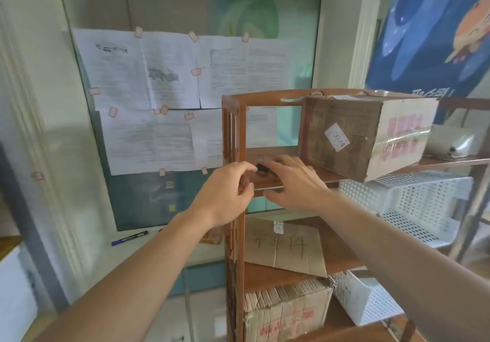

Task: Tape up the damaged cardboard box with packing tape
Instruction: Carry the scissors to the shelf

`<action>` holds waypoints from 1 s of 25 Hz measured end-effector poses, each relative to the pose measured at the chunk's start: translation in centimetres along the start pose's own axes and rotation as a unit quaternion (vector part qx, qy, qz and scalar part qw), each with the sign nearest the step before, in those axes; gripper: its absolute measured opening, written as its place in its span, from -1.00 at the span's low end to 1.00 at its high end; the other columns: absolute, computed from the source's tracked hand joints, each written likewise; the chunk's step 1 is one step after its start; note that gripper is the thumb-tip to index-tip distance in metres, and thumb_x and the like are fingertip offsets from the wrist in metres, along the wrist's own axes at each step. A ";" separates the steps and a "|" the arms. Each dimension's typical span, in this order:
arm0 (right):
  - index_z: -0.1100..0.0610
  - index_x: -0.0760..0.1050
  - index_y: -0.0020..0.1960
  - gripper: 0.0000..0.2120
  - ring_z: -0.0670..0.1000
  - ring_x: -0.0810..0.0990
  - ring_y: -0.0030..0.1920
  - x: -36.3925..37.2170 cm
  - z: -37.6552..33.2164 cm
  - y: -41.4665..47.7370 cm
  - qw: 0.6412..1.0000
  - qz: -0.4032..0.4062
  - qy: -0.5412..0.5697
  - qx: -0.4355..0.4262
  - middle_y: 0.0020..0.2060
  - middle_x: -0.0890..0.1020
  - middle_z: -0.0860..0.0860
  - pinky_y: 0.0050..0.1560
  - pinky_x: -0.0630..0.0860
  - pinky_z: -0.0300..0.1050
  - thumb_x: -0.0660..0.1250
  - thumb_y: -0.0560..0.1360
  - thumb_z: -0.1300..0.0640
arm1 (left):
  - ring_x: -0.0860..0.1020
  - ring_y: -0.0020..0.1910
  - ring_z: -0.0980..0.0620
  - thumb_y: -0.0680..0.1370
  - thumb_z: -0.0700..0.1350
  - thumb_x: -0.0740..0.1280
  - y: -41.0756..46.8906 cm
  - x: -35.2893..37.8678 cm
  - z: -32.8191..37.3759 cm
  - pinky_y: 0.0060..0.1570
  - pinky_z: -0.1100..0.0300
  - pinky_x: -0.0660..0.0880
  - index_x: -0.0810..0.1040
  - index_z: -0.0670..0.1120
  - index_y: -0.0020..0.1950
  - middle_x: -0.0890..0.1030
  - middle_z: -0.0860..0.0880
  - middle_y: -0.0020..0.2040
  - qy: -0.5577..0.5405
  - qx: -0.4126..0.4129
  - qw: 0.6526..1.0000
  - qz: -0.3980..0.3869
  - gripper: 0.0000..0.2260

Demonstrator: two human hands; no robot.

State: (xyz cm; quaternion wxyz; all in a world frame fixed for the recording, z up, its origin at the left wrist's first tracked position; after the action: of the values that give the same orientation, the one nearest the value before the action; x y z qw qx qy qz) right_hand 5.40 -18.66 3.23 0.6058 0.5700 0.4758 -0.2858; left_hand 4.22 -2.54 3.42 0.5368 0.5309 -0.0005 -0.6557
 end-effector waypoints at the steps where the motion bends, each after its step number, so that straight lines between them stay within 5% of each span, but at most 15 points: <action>1: -0.19 0.23 0.50 -0.40 0.10 0.32 0.35 0.3 0.2 0.2 1.000 -0.008 -0.023 0.006 0.29 0.43 -0.02 0.29 0.37 0.18 0.28 0.49 -0.15 | 0.57 -0.03 0.16 0.63 -0.10 0.32 0.2 0.2 0.0 0.00 0.29 0.53 0.53 0.04 0.35 0.58 0.14 -0.05 0.001 -0.007 1.000 0.007 -0.72; 5: -0.14 0.39 0.40 -0.56 0.10 0.40 0.23 0.4 0.6 0.3 0.997 0.046 -0.060 -0.013 0.15 0.51 0.00 0.17 0.44 0.09 0.35 0.54 -0.06 | 0.58 -0.04 0.19 0.64 -0.11 0.30 0.4 0.5 0.1 -0.05 0.42 0.46 0.57 0.01 0.30 0.61 0.14 -0.03 0.015 -0.027 0.999 0.033 -0.76; 8: -0.11 0.52 0.28 -0.68 0.09 0.49 0.07 -0.6 0.6 -0.8 0.993 0.102 -0.039 -0.045 -0.02 0.53 -0.01 -0.06 0.53 0.00 0.36 0.56 0.12 | 0.63 -0.13 0.19 0.65 -0.06 0.28 0.3 1.3 -0.1 -0.08 0.29 0.57 0.61 -0.03 0.22 0.66 0.12 -0.08 0.003 -0.071 0.997 0.032 -0.81; 13: 0.03 0.62 0.11 -0.66 0.08 0.51 -0.18 -1.7 -0.5 -4.6 0.974 0.197 -0.032 -0.111 -0.20 0.47 -0.01 -0.43 0.43 -0.09 0.45 0.42 0.35 | 0.72 -0.27 0.06 0.69 0.01 0.23 -0.1 4.0 0.8 -0.28 0.22 0.55 0.66 -0.08 0.12 0.73 0.00 -0.15 -0.225 -0.199 0.954 0.021 -0.75; 19: 0.11 0.54 0.04 -0.82 -0.02 0.52 -0.12 -3.2 -1.5 -8.2 0.955 0.261 0.109 -0.085 -0.05 0.49 -0.03 -0.27 0.57 -0.08 0.36 0.49 0.31 | 0.72 -0.21 0.05 0.65 -0.13 0.33 -1.3 3.1 2.3 -0.23 0.23 0.59 0.70 -0.06 0.07 0.74 -0.01 -0.15 -0.329 -0.207 0.920 0.052 -0.85; 22: 0.03 0.56 0.03 -0.84 -0.17 0.56 -0.08 -4.3 -2.0 -8.8 0.917 0.290 0.273 0.020 0.00 0.52 -0.11 -0.14 0.59 -0.25 0.34 0.55 0.27 | 0.72 -0.25 0.02 0.64 -0.16 0.34 -2.8 1.2 1.9 -0.22 0.23 0.64 0.66 -0.05 0.10 0.73 -0.05 -0.14 -0.364 -0.214 0.901 0.098 -0.89; 25: -0.03 0.55 0.01 -0.86 -0.13 0.65 -0.16 -3.3 -4.5 -7.9 0.887 0.233 0.387 0.094 -0.16 0.65 -0.15 -0.14 0.66 -0.10 0.42 0.54 0.20 | 0.71 -0.26 -0.02 0.64 -0.19 0.35 -5.3 -1.4 0.9 -0.22 0.20 0.64 0.66 -0.13 0.18 0.72 -0.08 -0.15 -0.362 -0.208 0.901 0.116 -0.84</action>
State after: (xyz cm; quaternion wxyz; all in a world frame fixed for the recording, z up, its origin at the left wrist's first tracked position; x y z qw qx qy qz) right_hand -4.02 -16.50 3.33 0.3666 0.7838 0.4973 0.0634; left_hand -0.30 0.20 1.77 0.6702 0.1299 -0.1201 -0.7207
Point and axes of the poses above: each hand's wrist, its own y-axis towards the middle knuckle, its own x-axis out of the palm, z = x × y, the point moved 6 cm from there along y, towards the middle knuckle
